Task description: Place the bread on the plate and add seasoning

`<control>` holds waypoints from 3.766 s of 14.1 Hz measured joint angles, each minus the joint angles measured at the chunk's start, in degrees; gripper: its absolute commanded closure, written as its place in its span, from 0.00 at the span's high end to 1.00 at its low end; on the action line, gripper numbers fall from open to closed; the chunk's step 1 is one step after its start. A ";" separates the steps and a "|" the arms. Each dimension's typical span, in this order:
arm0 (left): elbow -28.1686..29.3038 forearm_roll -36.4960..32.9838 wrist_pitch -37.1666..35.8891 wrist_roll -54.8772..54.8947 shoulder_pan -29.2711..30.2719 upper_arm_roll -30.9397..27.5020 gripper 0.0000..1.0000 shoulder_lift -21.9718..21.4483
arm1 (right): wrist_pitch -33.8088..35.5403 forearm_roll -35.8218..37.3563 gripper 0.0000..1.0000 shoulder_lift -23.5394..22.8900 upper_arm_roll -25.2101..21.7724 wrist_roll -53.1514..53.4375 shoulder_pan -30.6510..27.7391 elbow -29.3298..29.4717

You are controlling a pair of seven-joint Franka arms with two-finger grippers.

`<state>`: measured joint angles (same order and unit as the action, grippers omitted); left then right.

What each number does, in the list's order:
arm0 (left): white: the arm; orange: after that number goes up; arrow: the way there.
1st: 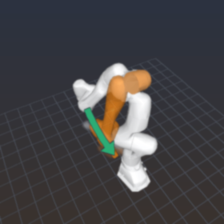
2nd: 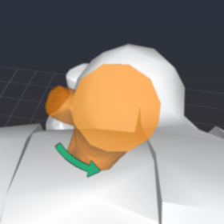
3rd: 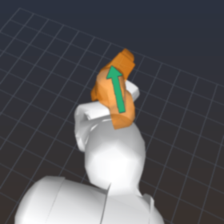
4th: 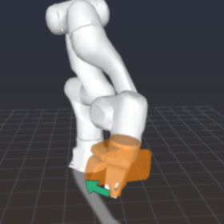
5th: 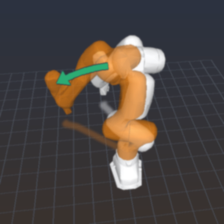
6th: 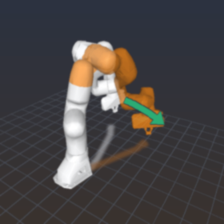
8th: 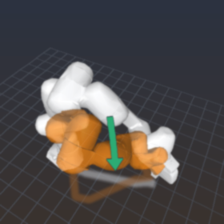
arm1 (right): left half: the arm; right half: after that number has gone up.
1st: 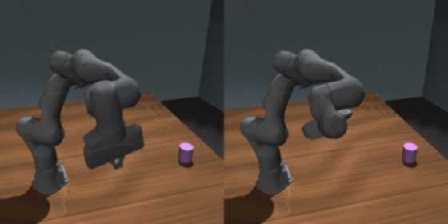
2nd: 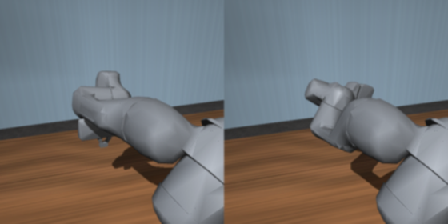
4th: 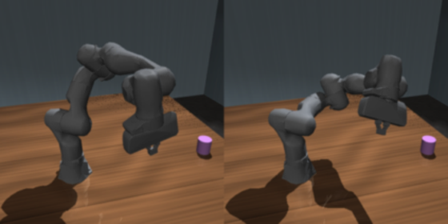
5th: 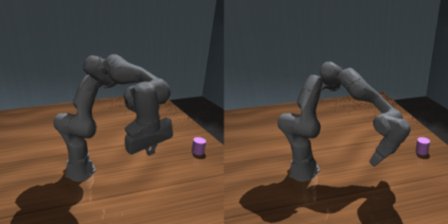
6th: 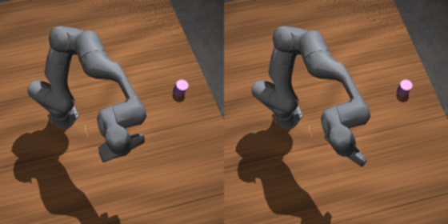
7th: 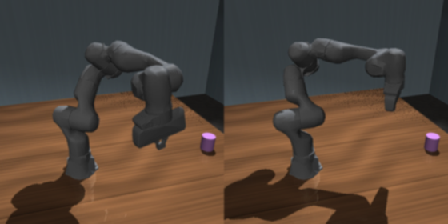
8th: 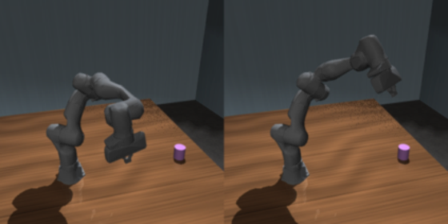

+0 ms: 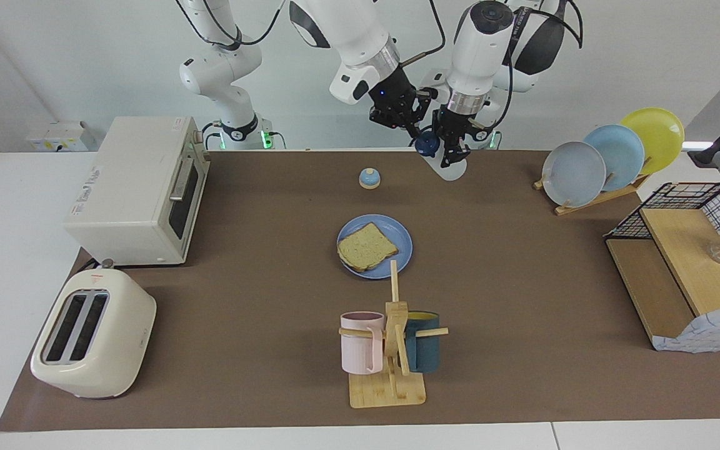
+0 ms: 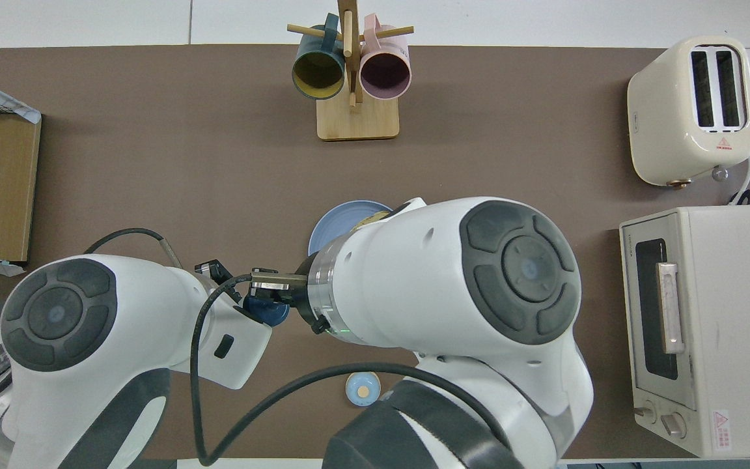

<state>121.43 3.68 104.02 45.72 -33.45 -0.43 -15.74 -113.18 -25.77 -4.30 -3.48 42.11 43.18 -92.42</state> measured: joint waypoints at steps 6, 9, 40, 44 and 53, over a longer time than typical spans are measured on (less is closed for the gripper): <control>-0.14 0.05 0.54 0.00 0.04 -0.36 0.00 -0.53 | -0.68 -6.34 0.00 -0.04 -0.69 1.36 -1.83 -0.15; 0.39 0.08 0.47 0.10 0.00 -0.22 0.00 -0.53 | -2.10 -6.54 0.01 -0.03 -0.81 1.42 -2.91 -0.04; -24.72 -43.28 -19.42 -20.58 -12.67 7.01 0.00 38.10 | 25.72 25.87 1.00 6.87 -1.73 -42.54 -37.69 -2.01; -27.43 -49.05 -24.82 -21.14 -14.84 6.91 0.00 39.97 | 25.75 25.89 1.00 6.87 -1.59 -42.54 -38.10 -2.00; -39.33 -64.91 -35.74 -21.52 -18.13 6.67 0.00 55.99 | 27.64 25.89 1.00 6.87 -1.82 -43.88 -40.81 -1.98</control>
<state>82.10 -61.23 68.28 24.20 -51.57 6.25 40.25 -85.54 0.12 2.58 -5.30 -1.77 2.37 -94.40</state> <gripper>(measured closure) 0.581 0.000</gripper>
